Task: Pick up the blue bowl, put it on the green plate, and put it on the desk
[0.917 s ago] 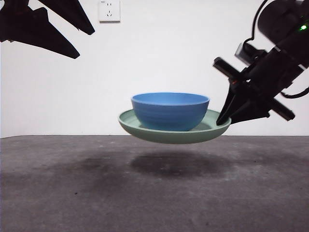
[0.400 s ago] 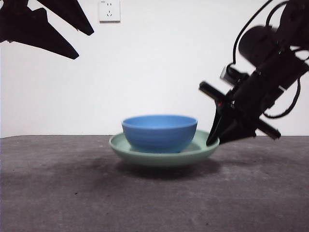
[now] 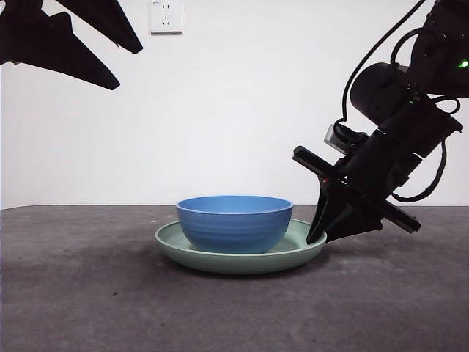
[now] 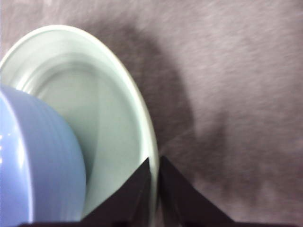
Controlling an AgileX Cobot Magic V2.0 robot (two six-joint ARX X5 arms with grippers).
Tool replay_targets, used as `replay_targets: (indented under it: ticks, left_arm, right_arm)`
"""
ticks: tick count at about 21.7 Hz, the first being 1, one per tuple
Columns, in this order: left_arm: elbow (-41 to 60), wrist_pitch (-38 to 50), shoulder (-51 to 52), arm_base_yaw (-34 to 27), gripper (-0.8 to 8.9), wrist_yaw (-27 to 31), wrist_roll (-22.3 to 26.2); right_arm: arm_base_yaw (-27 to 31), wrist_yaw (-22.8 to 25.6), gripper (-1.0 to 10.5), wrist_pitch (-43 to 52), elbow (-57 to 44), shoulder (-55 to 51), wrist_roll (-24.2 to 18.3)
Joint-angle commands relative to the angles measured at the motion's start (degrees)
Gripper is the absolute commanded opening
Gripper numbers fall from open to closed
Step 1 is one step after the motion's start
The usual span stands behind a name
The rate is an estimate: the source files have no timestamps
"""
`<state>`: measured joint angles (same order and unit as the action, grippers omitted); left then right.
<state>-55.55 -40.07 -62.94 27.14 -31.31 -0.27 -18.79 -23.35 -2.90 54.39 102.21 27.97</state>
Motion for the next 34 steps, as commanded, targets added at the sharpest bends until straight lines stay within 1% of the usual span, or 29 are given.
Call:
replay_targets:
  ticks: [1, 3, 8, 10, 12, 13, 20, 23, 27, 31, 34]
  left_arm:
    - [-0.5, 0.5, -0.2, 0.3, 2.44, -0.2, 0.9]
    - [-0.5, 0.5, -0.2, 0.3, 2.44, -0.2, 0.9]
    - [-0.5, 0.5, -0.2, 0.3, 2.44, -0.2, 0.9]
    - [-0.5, 0.4, -0.2, 0.3, 2.44, -0.2, 0.9]
    - [-0.5, 0.3, -0.2, 0.3, 2.44, -0.2, 0.9]
    - [-0.5, 0.3, -0.2, 0.3, 2.44, -0.2, 0.9]
    - [-0.5, 0.2, -0.2, 0.3, 2.44, -0.2, 0.9]
    - [-0.5, 0.2, -0.2, 0.3, 2.44, -0.2, 0.9]
    - [-0.5, 0.3, -0.2, 0.3, 2.44, -0.2, 0.9]
    - [-0.5, 0.3, -0.2, 0.3, 2.44, -0.2, 0.9]
    - [-0.5, 0.3, -0.2, 0.3, 2.44, -0.2, 0.9]
  right_arm:
    - [-0.7, 1.0, 0.1, 0.2, 1.2, 1.2, 0.5]
    - [-0.8, 2.4, 0.1, -0.8, 1.2, 1.2, 0.3]
    - [-0.8, 2.4, 0.2, -1.9, 1.2, 1.2, -0.3]
    - [-0.9, 2.4, 0.7, -1.8, 1.2, 1.2, -0.3]
    - [-0.9, 2.5, 1.8, -1.8, 1.2, 1.2, -0.3]
    - [-0.9, 2.5, 2.1, -1.8, 1.2, 1.1, -0.3]
    - [-0.5, 3.0, 2.2, -2.4, 1.2, -1.7, -0.7]
    - [-0.3, 5.9, 2.2, -4.5, 1.2, -5.1, -2.3]
    - [-0.2, 9.9, 2.2, -9.2, 1.2, -11.3, -6.4]
    - [-0.2, 11.3, 2.2, -15.0, 1.2, -19.0, -10.9]
    - [-0.6, 11.2, 2.2, -19.8, 1.2, -25.0, -14.2]
